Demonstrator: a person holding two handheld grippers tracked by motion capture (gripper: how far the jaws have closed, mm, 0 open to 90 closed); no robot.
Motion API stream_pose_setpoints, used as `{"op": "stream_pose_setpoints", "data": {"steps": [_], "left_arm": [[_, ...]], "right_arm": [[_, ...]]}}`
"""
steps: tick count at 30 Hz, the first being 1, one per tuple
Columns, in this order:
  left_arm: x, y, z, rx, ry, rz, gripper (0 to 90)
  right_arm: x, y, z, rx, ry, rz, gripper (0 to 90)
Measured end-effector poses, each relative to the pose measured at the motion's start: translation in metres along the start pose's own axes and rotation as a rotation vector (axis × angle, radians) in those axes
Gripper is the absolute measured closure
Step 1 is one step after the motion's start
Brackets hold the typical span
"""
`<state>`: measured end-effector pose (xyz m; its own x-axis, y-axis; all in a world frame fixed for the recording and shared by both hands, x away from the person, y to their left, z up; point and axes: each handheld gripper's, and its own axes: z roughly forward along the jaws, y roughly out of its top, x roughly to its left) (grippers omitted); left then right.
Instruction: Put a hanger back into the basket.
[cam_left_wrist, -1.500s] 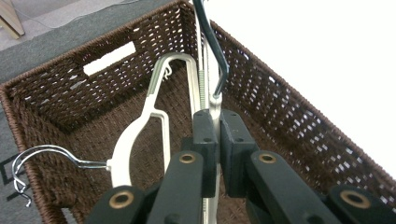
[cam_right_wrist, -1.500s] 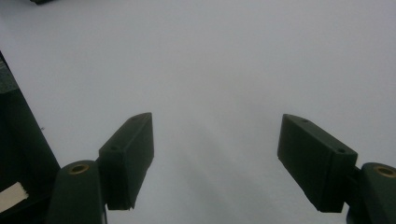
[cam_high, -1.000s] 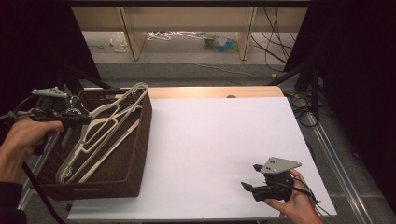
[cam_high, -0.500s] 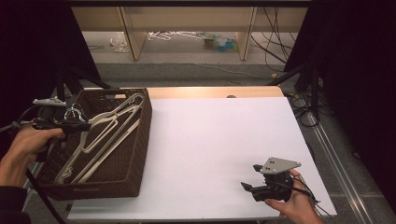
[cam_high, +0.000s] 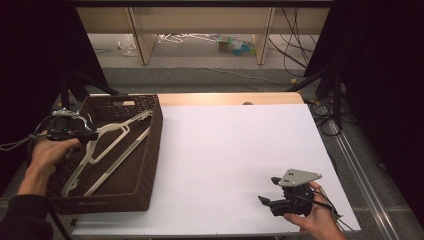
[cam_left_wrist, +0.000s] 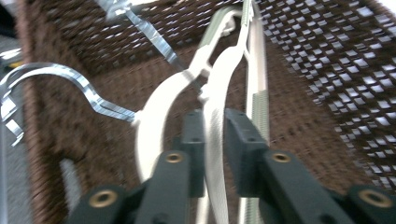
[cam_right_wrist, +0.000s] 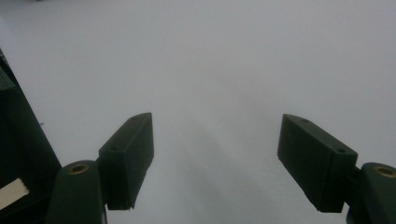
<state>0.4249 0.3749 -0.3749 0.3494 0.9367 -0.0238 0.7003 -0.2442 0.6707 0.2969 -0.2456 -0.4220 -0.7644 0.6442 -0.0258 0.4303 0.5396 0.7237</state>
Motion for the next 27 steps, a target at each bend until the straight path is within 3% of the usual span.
{"op": "stream_pose_setpoints", "data": {"steps": [5,6,9,11,12,14,15,20,27], "left_arm": [[0.008,-0.009,-0.007,0.007,0.026,-0.002,73.1],[0.008,-0.010,-0.009,-0.011,0.023,-0.014,73.0],[0.009,-0.011,-0.016,-0.030,0.016,0.008,70.0],[0.003,-0.012,-0.020,-0.063,0.018,0.008,66.5],[0.001,-0.011,-0.024,-0.068,0.012,0.030,65.3],[-0.010,-0.011,-0.027,-0.133,0.001,0.019,61.8],[-0.013,-0.010,-0.028,-0.132,-0.008,0.040,60.5],[-0.036,-0.009,-0.033,-0.203,-0.054,0.060,54.9],[-0.064,-0.009,-0.038,-0.293,-0.093,0.063,45.5]], "right_arm": [[0.001,0.000,0.000,0.003,0.001,0.005,28.1],[0.001,0.000,0.000,0.005,0.000,0.006,28.1],[0.001,0.000,0.000,0.003,0.000,0.001,28.1],[0.001,0.000,0.000,0.003,0.000,0.001,28.1],[0.001,0.000,0.000,0.004,-0.001,0.001,28.1],[0.000,0.000,0.001,-0.002,-0.006,-0.006,28.1],[0.000,0.000,0.000,-0.002,-0.006,-0.004,28.1],[0.000,0.001,0.000,-0.014,-0.008,-0.007,28.1],[0.000,0.000,-0.001,-0.013,-0.012,0.009,28.1]]}}
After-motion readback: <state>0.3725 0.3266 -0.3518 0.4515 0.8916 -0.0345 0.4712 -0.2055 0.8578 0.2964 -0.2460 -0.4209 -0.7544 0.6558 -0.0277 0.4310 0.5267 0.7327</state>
